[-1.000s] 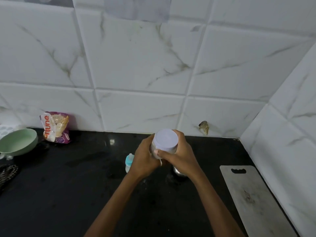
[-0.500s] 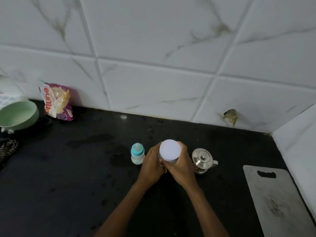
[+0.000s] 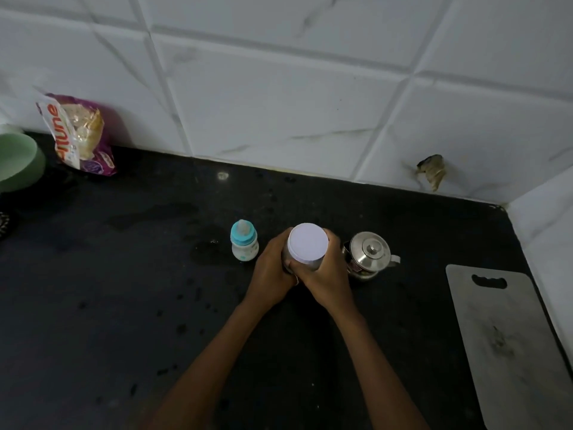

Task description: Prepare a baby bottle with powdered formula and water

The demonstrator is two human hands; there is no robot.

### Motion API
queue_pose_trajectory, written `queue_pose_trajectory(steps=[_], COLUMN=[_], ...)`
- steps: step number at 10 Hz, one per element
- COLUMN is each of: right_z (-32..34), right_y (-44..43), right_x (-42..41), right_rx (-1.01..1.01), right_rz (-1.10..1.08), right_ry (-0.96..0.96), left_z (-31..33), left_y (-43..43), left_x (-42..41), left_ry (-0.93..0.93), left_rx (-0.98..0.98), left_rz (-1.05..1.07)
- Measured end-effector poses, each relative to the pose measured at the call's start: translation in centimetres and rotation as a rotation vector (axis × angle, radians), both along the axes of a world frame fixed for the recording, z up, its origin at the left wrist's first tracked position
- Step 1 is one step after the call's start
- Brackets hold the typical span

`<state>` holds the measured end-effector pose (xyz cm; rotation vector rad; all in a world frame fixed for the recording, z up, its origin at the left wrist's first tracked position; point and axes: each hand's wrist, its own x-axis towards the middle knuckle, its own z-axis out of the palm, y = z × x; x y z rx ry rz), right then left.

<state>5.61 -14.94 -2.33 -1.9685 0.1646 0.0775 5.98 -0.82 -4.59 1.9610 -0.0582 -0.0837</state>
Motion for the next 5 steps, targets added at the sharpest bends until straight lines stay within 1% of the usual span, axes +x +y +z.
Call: queue_pose_trajectory(steps=[2, 3, 5], right_z=[-0.1, 0.1, 1.0], right_y=[0.2, 0.0, -0.6], right_x=[-0.1, -0.3, -2.0], right_rx=[-0.003, -0.009, -0.023], right_rz=[-0.008, 0.004, 0.017], right_ry=[0.014, 0.024, -0.008], left_z=[-0.7, -0.3, 1.1], left_y=[-0.1, -0.3, -0.4], left_x=[0.0, -0.4, -2.2], left_ry=[0.015, 0.074, 0.101], left_rx=[0.028, 0.074, 0.087], left_rz=[-0.008, -0.004, 0.012])
